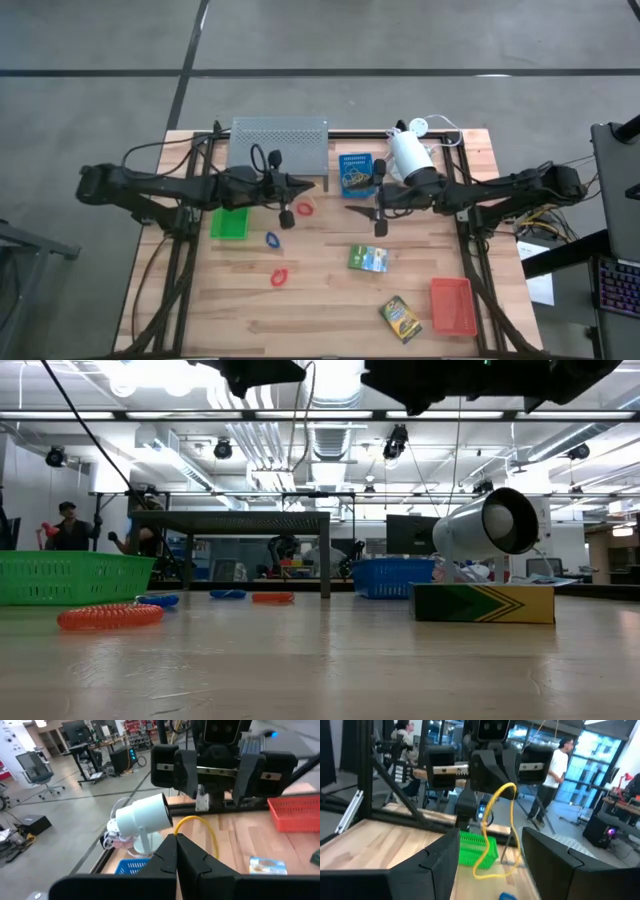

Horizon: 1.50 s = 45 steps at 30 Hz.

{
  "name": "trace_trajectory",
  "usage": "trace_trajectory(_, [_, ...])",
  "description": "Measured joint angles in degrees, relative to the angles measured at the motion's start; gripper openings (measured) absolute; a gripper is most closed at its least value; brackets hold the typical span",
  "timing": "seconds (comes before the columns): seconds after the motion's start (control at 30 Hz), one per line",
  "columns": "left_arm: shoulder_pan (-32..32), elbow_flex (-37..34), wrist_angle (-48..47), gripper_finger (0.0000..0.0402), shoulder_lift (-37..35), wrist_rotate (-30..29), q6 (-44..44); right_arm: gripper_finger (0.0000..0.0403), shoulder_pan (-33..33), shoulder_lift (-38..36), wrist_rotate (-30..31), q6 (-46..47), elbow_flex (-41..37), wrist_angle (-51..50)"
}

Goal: Pick & Place Office Desk Supplies
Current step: Put the yellow rubber band into the blue bin

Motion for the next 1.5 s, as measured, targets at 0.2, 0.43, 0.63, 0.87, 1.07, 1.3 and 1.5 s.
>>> trace_trajectory(0.2, [0.0,0.0,2.9,0.0000,2.4,0.0,2.8,0.0211,0.0,6.7,0.1,-2.0,0.8,6.4])
trace_trajectory(0.43, [0.3,0.0,3.2,0.0000,2.3,0.0,3.1,0.0211,0.0,11.7,0.2,-2.5,4.8,6.6])
trace_trajectory(0.63, [0.6,0.0,3.0,0.0000,2.4,-0.1,3.1,0.0211,0.0,14.2,0.1,-2.0,7.3,6.6])
trace_trajectory(0.87, [0.6,0.0,2.8,0.0000,2.4,-0.1,2.9,0.0211,0.0,15.2,0.1,-2.2,8.7,6.5])
trace_trajectory(1.07, [0.6,0.0,2.6,0.0000,2.4,-0.1,2.9,0.0209,0.0,14.9,0.1,-2.1,8.7,6.1])
trace_trajectory(1.3, [0.6,0.0,2.5,0.0000,2.4,-0.1,2.9,0.0168,0.0,14.9,0.1,-2.0,8.6,5.4])
trace_trajectory(1.5, [0.6,0.0,2.2,0.0000,2.4,-0.1,2.9,0.0127,0.0,14.9,0.1,-2.1,8.6,5.4])
